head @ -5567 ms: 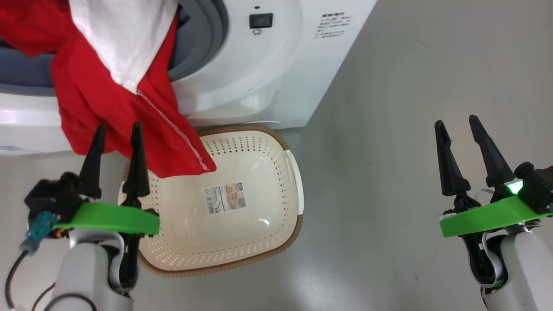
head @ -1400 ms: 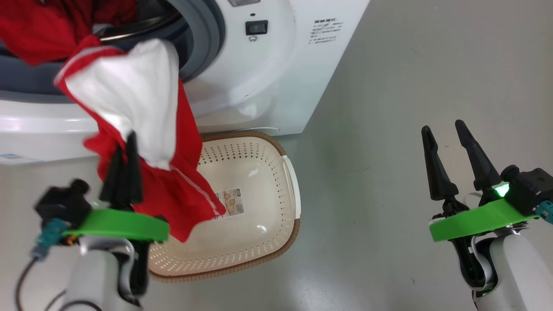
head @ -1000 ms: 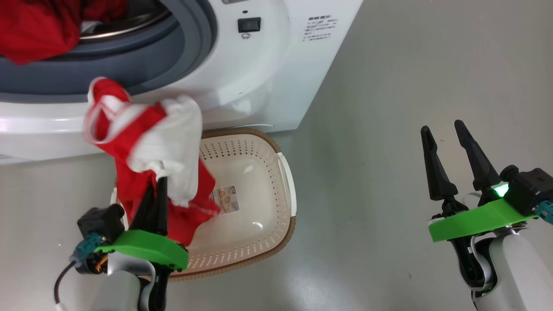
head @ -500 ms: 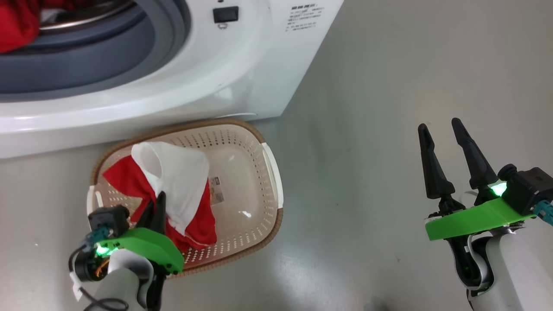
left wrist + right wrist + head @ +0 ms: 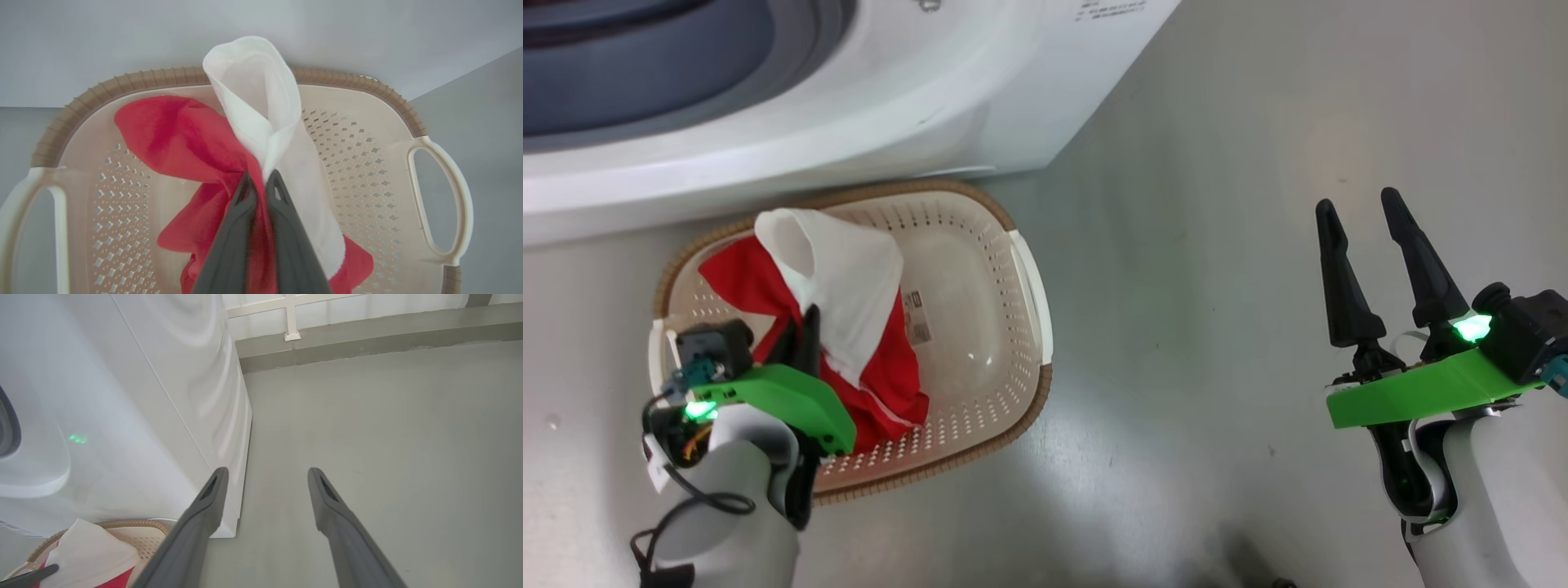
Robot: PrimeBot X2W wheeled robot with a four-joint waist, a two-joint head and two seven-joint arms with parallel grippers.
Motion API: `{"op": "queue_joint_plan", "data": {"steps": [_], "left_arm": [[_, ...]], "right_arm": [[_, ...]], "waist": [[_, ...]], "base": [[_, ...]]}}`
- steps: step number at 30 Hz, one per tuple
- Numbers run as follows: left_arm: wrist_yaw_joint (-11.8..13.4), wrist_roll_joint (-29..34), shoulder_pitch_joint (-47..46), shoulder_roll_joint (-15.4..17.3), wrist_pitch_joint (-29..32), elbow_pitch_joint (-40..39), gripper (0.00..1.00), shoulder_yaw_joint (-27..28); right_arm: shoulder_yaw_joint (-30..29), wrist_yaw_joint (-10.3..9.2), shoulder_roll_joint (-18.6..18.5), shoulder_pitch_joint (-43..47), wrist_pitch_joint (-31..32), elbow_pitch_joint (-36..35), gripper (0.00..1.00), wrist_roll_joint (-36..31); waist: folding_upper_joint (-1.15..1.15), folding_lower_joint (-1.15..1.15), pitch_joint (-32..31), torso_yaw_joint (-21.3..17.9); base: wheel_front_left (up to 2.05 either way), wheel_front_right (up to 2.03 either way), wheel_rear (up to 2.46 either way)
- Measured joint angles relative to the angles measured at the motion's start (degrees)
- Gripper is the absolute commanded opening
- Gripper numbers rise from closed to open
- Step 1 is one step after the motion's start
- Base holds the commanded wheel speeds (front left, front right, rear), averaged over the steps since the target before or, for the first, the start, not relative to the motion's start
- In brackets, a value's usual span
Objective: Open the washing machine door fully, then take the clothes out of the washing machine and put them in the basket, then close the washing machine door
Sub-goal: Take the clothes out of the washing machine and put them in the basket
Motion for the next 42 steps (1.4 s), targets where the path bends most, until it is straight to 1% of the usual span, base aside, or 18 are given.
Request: {"op": "queue_joint_plan", "data": {"steps": [4,5,7,8,9,10,11,16,23,29,42], "left_arm": [[-0.01,0.25,-1.93,0.53,0.00,1.97,0.01,0.46],[-0.01,0.38,-2.33,0.64,0.00,2.31,0.04,0.57],[-0.01,0.38,-3.07,0.67,0.00,2.79,0.20,0.71],[-0.01,0.40,-3.35,0.67,0.00,2.82,0.31,0.77],[-0.07,0.41,-3.54,0.66,0.00,2.82,0.45,0.83],[-0.07,0.41,-3.66,0.66,0.00,2.83,0.74,0.92],[-0.07,0.41,-3.76,0.66,0.00,2.83,1.00,1.01],[-0.07,0.43,-4.33,0.59,0.00,2.90,1.00,1.43],[-0.07,0.34,-4.09,0.36,0.00,1.77,1.00,2.21],[-0.08,0.32,-0.32,0.20,0.00,-3.42,1.00,2.77],[-0.08,0.31,8.65,-0.18,-0.01,-15.47,1.00,3.99]], "right_arm": [[0.03,0.00,0.16,-0.63,0.00,-0.01,1.00,0.00],[0.02,0.00,0.19,-0.94,0.00,-0.16,1.00,0.00],[0.03,0.00,0.22,-1.14,0.00,-0.30,1.00,0.00],[0.03,0.00,0.22,-1.14,0.00,-0.30,1.00,0.00],[0.03,0.00,0.22,-1.15,0.00,-0.30,1.00,0.00],[0.02,0.00,0.22,-1.16,0.00,-0.30,1.00,0.00],[0.02,0.00,0.22,-1.20,0.00,-0.30,1.00,0.00],[-0.12,0.00,0.21,-1.75,0.00,-0.26,1.00,0.00],[-0.21,0.00,-0.02,-1.90,0.00,0.40,1.00,-0.01],[-0.07,0.00,-0.82,-1.43,0.00,1.10,1.00,-0.01],[0.41,0.00,-2.15,3.00,0.00,2.61,1.00,-0.01]], "waist": [[0.00,0.00,1.82,0.03],[0.00,0.00,2.25,0.05],[0.00,0.00,3.03,0.06],[0.00,0.00,3.34,0.07],[0.00,0.00,3.64,0.08],[0.00,0.00,3.90,0.10],[0.00,0.00,4.10,0.12],[0.00,0.00,4.13,0.40],[0.00,0.00,2.04,1.04],[0.00,0.00,-1.16,1.70],[0.00,0.00,-10.28,3.41]], "base": [[0.00,0.00,0.00],[0.00,0.00,0.00],[0.00,0.00,0.00],[0.00,0.00,0.00],[0.00,0.00,0.00],[0.00,0.00,0.00],[0.00,0.00,0.00],[0.00,0.00,0.00],[0.00,0.00,0.00],[0.00,0.00,0.00],[0.00,0.00,0.00]]}}
